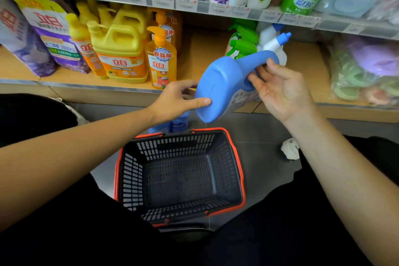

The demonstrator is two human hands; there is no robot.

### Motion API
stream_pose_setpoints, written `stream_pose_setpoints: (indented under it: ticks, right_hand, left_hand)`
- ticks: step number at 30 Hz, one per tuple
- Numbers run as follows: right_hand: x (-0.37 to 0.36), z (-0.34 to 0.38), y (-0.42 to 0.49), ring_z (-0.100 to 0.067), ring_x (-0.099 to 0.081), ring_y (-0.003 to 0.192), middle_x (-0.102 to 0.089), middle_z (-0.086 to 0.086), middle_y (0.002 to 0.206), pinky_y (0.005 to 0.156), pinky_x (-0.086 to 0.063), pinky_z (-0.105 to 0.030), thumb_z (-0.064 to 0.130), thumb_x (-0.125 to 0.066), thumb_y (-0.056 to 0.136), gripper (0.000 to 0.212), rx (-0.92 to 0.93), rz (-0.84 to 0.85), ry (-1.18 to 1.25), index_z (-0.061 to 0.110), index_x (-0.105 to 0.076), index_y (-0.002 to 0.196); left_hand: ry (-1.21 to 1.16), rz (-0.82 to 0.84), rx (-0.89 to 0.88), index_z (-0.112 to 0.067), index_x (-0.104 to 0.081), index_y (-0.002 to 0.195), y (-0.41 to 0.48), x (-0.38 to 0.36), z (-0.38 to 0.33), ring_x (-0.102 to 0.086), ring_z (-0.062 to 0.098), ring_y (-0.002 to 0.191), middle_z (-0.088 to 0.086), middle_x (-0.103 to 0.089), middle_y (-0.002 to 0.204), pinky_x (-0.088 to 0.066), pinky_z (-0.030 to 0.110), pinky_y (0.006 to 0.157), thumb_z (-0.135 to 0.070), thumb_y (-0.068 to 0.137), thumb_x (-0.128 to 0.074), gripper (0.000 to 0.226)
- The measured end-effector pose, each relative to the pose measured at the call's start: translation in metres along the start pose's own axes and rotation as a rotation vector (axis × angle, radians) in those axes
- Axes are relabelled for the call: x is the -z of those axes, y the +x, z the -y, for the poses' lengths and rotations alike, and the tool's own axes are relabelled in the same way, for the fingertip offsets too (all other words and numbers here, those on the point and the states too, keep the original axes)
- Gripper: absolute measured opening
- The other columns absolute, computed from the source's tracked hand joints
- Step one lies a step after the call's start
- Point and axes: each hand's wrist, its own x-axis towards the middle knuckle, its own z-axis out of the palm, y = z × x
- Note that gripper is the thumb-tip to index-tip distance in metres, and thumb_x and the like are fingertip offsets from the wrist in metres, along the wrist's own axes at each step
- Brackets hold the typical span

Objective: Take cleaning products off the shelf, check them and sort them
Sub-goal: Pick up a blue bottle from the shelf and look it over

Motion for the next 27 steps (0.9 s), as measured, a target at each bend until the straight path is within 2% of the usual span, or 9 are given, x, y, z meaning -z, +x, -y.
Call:
stream_pose_setpoints:
  ticks: [3,5,10,14,17,19,21,23,27]
  right_hand:
    - [0.001,-0.003,0.000,-0.029,-0.066,0.112,-0.065,-0.019,0.115,0.099,-0.054,-0.042,0.004,-0.043,0.103,0.041,0.000,-0.004,-0.001,-0.004,-0.043,0.143]
    - [0.001,-0.003,0.001,-0.028,-0.068,0.108,-0.067,-0.018,0.112,0.098,-0.055,-0.042,0.004,-0.042,0.103,0.040,0.006,-0.011,0.004,-0.002,-0.044,0.143]
    - [0.000,-0.002,0.002,-0.029,-0.067,0.111,-0.066,-0.019,0.116,0.101,-0.052,-0.044,0.004,-0.044,0.102,0.044,0.006,-0.020,0.010,-0.002,-0.042,0.146]
    - [0.001,0.001,0.004,-0.033,-0.064,0.120,-0.064,-0.022,0.124,0.102,-0.052,-0.045,0.003,-0.045,0.101,0.045,0.010,-0.031,0.038,-0.003,-0.042,0.145]
    - [0.001,0.002,0.006,-0.034,-0.066,0.115,-0.066,-0.024,0.121,0.099,-0.053,-0.046,0.002,-0.046,0.101,0.043,0.013,-0.039,0.048,-0.004,-0.043,0.144]
    - [0.003,0.003,0.007,-0.034,-0.068,0.111,-0.066,-0.025,0.123,0.096,-0.056,-0.046,0.002,-0.046,0.101,0.042,0.014,-0.050,0.049,-0.005,-0.044,0.142]
    - [0.005,0.004,0.008,-0.034,-0.068,0.112,-0.063,-0.026,0.129,0.096,-0.055,-0.046,0.002,-0.047,0.101,0.042,0.013,-0.061,0.044,-0.005,-0.045,0.142]
    - [0.009,0.004,0.009,-0.035,-0.067,0.113,-0.063,-0.026,0.129,0.097,-0.055,-0.046,0.002,-0.048,0.100,0.041,0.006,-0.067,0.033,-0.005,-0.047,0.140]
    - [0.013,0.002,0.009,-0.034,-0.065,0.117,-0.065,-0.020,0.119,0.098,-0.055,-0.044,0.005,-0.053,0.098,0.043,-0.032,-0.088,-0.024,-0.003,-0.049,0.140]
  left_hand:
    - [-0.018,-0.160,-0.103,-0.017,-0.056,0.141,-0.004,-0.007,-0.014,-0.064,0.015,0.119,-0.001,-0.064,0.136,-0.056,0.042,0.099,-0.028,0.086,-0.080,0.062]
    - [0.144,-0.218,-0.259,-0.013,-0.043,0.152,-0.013,-0.015,-0.016,-0.050,0.016,0.139,0.003,-0.046,0.155,-0.049,0.041,0.109,-0.027,0.092,-0.075,0.070]
    - [0.579,-0.098,-0.546,-0.004,-0.023,0.159,-0.029,-0.028,-0.003,-0.006,0.034,0.157,0.019,-0.005,0.169,-0.015,0.041,0.127,-0.017,0.104,-0.057,0.066]
    - [0.653,0.024,-0.583,-0.002,-0.019,0.159,-0.036,-0.028,0.013,-0.004,0.037,0.157,0.017,-0.005,0.170,-0.014,0.045,0.128,-0.019,0.102,-0.059,0.072]
    - [0.667,0.092,-0.541,-0.010,-0.023,0.161,-0.043,-0.018,0.029,-0.018,0.029,0.156,0.010,-0.004,0.171,-0.025,0.033,0.124,-0.023,0.103,-0.058,0.069]
    - [0.720,0.169,-0.493,-0.015,-0.029,0.160,-0.047,-0.010,0.036,-0.050,0.025,0.137,0.008,-0.020,0.169,-0.050,0.034,0.100,-0.022,0.101,-0.060,0.066]
    - [0.782,0.249,-0.449,-0.017,-0.040,0.155,-0.047,0.000,0.042,-0.066,0.026,0.102,0.010,-0.061,0.142,-0.054,0.036,0.072,-0.019,0.099,-0.063,0.061]
    - [0.857,0.267,-0.359,-0.021,-0.060,0.142,-0.039,0.011,0.042,-0.070,0.031,0.094,0.008,-0.075,0.116,-0.053,0.036,0.070,-0.024,0.099,-0.063,0.043]
    - [0.662,0.030,-0.134,-0.018,-0.077,0.115,-0.016,0.026,0.029,-0.074,0.023,0.087,0.002,-0.079,0.100,-0.054,0.032,0.074,-0.025,0.098,-0.068,0.021]
